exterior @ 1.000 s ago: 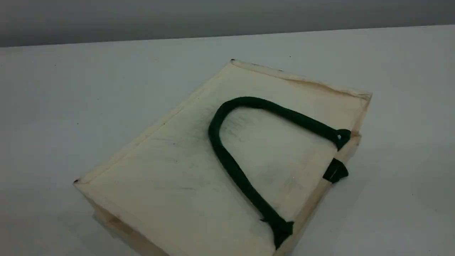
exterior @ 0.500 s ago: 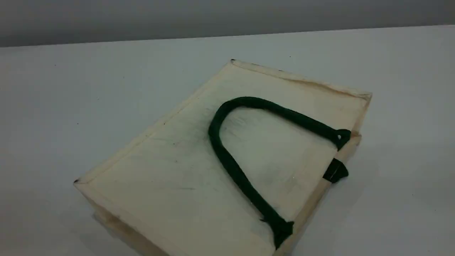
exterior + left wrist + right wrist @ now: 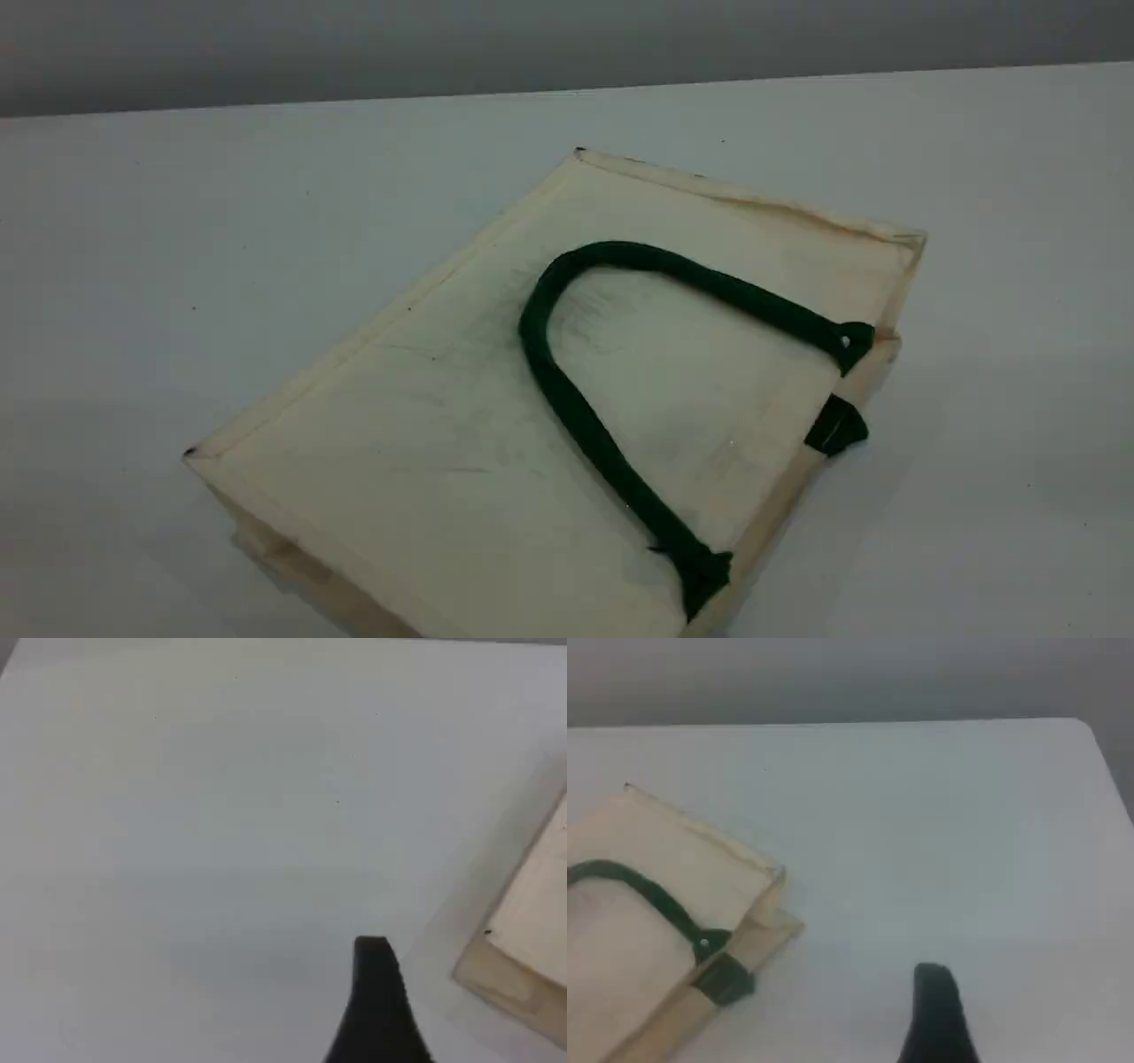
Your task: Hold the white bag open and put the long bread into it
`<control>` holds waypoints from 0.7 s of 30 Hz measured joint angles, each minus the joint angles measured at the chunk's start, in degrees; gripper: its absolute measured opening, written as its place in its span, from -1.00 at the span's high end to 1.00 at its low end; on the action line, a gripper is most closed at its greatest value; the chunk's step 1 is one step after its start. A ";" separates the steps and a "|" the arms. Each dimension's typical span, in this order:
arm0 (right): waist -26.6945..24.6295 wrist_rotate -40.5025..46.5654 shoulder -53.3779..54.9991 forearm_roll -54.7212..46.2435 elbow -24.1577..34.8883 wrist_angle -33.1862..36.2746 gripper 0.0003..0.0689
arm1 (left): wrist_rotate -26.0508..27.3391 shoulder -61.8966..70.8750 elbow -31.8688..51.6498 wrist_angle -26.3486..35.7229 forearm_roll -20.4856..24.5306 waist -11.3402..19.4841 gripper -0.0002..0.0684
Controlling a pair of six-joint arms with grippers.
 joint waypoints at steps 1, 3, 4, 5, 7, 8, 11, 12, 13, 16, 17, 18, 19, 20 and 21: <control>0.00 0.00 0.00 0.00 0.00 0.00 -0.30 | 0.00 0.00 0.00 0.00 0.00 0.04 -0.32; 0.00 0.00 0.00 0.00 0.00 0.00 -0.30 | 0.00 0.00 0.00 0.00 0.00 -0.55 -0.32; 0.00 0.00 0.00 0.00 0.00 0.00 -0.30 | 0.00 0.00 0.00 0.00 0.00 -1.03 -0.32; 0.00 0.00 0.00 0.00 0.00 0.00 -0.30 | 0.00 0.00 0.00 0.00 0.00 -1.56 -0.32; 0.00 0.00 0.00 0.14 0.00 0.00 -0.30 | 0.00 0.00 0.00 0.00 0.00 -2.31 -0.32; 0.00 0.00 0.00 0.35 0.00 0.00 -0.30 | 0.00 0.00 0.00 0.00 0.00 -2.31 -0.32; 0.00 0.00 0.00 0.39 0.00 0.00 -0.30 | 0.00 0.00 0.00 0.00 0.00 -2.22 -0.32; 0.00 0.00 0.00 0.39 0.00 0.00 -0.30 | 0.00 0.00 0.00 0.00 0.00 -2.22 -0.32; 0.00 0.00 0.00 0.39 0.00 0.00 -0.30 | 0.00 0.00 0.00 0.00 0.00 -2.22 -0.32; 0.00 0.00 0.00 0.39 0.00 0.00 -0.30 | 0.00 0.00 0.00 0.00 0.00 -2.22 -0.32; 0.00 0.00 0.00 0.39 0.00 0.00 -0.30 | 0.00 0.00 0.00 0.00 0.00 -2.22 -0.32; 0.00 0.00 0.00 0.39 0.00 0.00 -0.30 | 0.00 0.00 0.00 0.00 0.00 -2.17 -0.32; 0.00 0.00 0.00 0.39 0.00 0.00 -0.30 | 0.00 0.00 0.00 0.00 0.00 -2.17 -0.32; 0.00 0.00 0.00 0.34 0.00 0.00 -0.30 | 0.00 0.00 0.00 0.00 0.00 -2.17 -0.32; 0.00 0.00 0.00 0.34 0.00 0.00 -0.30 | 0.00 0.00 0.00 0.00 0.00 -2.17 -0.32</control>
